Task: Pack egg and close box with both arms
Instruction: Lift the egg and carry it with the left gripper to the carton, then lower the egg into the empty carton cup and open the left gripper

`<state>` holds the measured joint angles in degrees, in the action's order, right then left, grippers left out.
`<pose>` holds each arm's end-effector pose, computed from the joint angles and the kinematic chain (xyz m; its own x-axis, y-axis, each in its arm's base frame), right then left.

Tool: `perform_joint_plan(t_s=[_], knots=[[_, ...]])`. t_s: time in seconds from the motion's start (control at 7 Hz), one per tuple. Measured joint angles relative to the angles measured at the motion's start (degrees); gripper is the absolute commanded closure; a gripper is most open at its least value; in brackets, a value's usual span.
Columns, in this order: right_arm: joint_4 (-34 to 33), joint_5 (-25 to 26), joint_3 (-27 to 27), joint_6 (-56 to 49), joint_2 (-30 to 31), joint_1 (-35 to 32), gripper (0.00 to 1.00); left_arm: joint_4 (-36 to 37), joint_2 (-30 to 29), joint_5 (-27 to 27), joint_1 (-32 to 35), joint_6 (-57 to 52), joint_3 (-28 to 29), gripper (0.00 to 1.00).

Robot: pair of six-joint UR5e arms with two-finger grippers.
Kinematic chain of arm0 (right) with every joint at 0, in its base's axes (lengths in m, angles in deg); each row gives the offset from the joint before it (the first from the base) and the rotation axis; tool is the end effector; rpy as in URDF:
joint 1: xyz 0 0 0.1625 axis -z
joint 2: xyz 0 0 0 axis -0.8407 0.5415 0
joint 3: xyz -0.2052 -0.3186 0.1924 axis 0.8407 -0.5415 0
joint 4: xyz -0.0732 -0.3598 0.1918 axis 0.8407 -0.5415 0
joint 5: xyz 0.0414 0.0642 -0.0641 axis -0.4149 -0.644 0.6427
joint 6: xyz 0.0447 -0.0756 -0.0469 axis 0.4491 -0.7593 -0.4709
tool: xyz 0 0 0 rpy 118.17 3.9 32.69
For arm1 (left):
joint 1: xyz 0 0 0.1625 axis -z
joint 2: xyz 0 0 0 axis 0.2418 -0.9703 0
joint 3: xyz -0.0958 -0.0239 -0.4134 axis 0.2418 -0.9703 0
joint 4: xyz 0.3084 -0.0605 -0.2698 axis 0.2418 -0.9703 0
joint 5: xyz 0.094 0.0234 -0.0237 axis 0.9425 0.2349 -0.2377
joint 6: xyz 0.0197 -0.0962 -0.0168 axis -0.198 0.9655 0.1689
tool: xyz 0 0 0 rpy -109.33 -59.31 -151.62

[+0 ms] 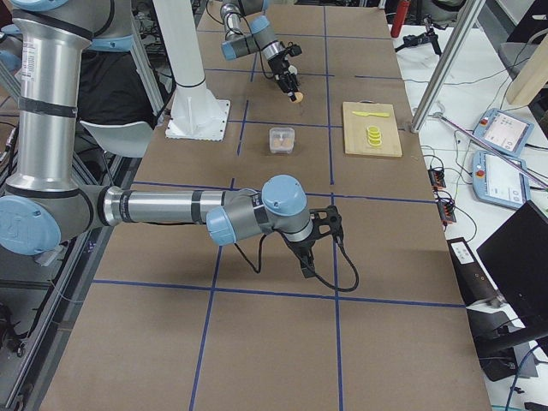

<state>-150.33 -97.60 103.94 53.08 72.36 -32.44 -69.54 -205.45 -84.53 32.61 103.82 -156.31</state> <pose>0.0596 -0.4420 0.5950 0.6963 -0.1736 0.6964 -0.0606 0.9526 0.2981 0.5623 -0.3582 0.1239 0.3460 0.3824 -0.8568 0.4476 0.7353 0.5090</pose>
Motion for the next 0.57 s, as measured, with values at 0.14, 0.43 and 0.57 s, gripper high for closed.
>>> perform_joint_plan(t_s=[0.14,0.43,0.57], knots=[[0.0,0.0,0.0,0.1,0.1,0.0,0.0,-0.7,-1.2,3.9,-2.1,0.0,2.6,1.0],[0.0,0.0,0.1,0.1,0.2,0.0,0.0,-1.2,-2.8,9.4,-5.5,-0.3,6.8,1.0],[0.0,0.0,0.1,0.1,0.2,0.0,0.0,-1.5,-3.7,10.5,-6.4,-0.4,8.4,1.0]])
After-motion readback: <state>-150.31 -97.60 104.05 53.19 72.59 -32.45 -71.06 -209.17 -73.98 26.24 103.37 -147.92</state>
